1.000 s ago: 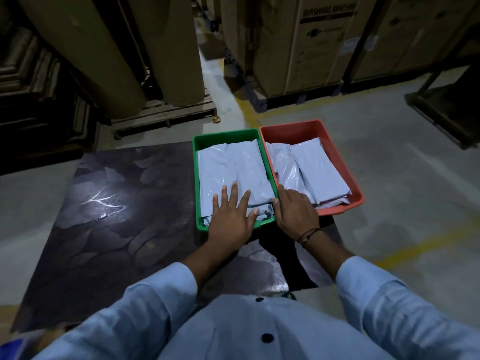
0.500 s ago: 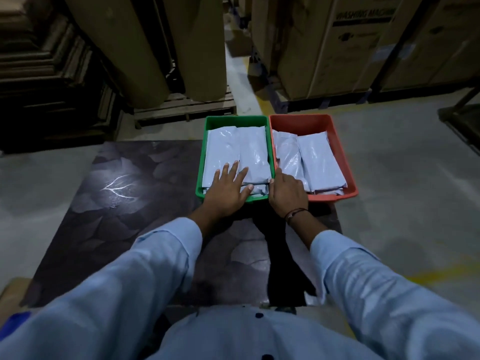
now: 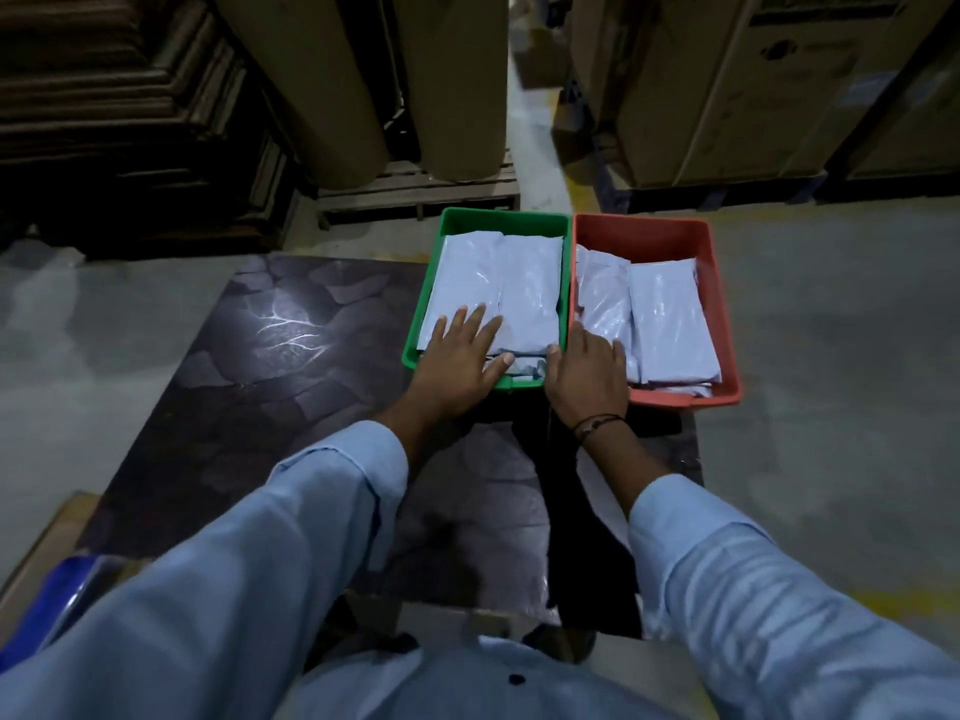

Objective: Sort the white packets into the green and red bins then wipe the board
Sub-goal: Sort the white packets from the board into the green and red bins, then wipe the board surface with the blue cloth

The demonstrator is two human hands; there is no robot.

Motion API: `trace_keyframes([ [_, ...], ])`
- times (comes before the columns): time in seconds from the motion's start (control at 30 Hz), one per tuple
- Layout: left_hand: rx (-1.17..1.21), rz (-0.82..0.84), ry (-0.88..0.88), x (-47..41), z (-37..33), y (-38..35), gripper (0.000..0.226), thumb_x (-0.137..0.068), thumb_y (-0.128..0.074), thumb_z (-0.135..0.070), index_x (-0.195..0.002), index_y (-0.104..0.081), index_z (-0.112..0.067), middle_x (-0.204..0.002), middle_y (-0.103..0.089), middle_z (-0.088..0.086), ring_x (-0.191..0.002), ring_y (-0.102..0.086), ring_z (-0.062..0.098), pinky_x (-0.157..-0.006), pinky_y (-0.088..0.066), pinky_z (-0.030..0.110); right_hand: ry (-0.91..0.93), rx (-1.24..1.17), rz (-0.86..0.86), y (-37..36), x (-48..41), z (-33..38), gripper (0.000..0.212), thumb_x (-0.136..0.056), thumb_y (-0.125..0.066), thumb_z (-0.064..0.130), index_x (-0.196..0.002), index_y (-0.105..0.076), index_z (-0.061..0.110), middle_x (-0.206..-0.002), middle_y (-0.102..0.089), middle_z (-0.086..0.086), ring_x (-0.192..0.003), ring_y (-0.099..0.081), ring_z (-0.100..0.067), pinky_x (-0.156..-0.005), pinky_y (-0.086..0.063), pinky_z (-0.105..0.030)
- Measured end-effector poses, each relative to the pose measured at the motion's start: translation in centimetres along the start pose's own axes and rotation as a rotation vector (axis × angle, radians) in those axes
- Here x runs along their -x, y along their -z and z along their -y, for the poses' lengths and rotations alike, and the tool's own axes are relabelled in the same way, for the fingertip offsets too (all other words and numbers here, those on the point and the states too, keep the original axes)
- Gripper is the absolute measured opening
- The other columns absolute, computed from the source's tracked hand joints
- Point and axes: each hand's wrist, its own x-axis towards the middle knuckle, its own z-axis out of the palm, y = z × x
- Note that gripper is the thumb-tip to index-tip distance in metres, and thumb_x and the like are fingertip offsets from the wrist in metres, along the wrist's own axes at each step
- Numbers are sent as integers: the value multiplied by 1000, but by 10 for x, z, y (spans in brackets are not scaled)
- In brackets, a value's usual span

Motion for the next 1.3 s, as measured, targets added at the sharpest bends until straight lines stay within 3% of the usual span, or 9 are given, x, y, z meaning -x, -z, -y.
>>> trace_keyframes([
  [0.17,100,-175,171,36,31,17,62,-102,-33,-56,-153,-43,-21,-165,-30,9,-154,-22,34,-125,-14,54,44,-78,-167,10,6,34,52,-92,-44,35,-131,-53,1,-130,-57,-20,-124,-50,-37,-118,-27,-52],
  [0.4,67,-227,207,126,157,36,60,-103,-34,-55,-150,-46,-20,-165,-32,9,-154,-23,34,-126,-15,52,199,-118,-193,-19,42,163,46,-92,-51,30,-126,-58,1,-126,-60,-20,-121,-54,-38,-118,-29,-53],
  [0.63,93,-244,371,251,301,57,59,-101,-36,-54,-148,-49,-21,-163,-36,8,-152,-29,35,-124,-20,55,330,-168,-36,-77,99,329,51,-94,-45,37,-128,-58,1,-128,-59,-19,-120,-52,-37,-113,-34,-51],
  [0.83,68,-178,551,363,391,63,62,-101,-26,-56,-150,-45,-23,-163,-34,8,-152,-26,35,-125,-17,54,518,-204,125,-124,159,457,47,-92,-51,33,-128,-59,4,-130,-59,-18,-120,-53,-37,-115,-34,-50],
  [0.93,121,-213,703,414,421,60,60,-100,-30,-55,-147,-49,-23,-162,-37,8,-150,-31,37,-123,-19,53,662,-220,200,-144,188,507,46,-91,-54,30,-130,-58,6,-133,-58,-17,-122,-51,-36,-117,-31,-49],
  [1.07,107,-256,847,481,448,48,59,-97,-33,-52,-140,-57,-19,-154,-49,11,-140,-46,39,-115,-33,53,841,-225,329,-168,227,558,46,-88,-55,28,-128,-58,5,-129,-57,-16,-119,-50,-37,-114,-35,-48],
  [1.2,156,-198,951,538,456,37,66,-97,-22,-55,-145,-50,-18,-157,-43,13,-143,-39,40,-118,-29,55,1025,-205,511,-191,264,599,55,-77,-51,27,-127,-59,6,-126,-59,-17,-115,-52,-36,-103,-45,-45],
  [1.3,162,-145,998,572,461,20,70,-97,-26,-65,-148,-43,-20,-159,-39,12,-145,-35,39,-119,-27,56,1174,-130,592,-213,285,623,56,-73,-73,26,-125,-64,9,-126,-62,-16,-115,-57,-36,-101,-48,-43],
])
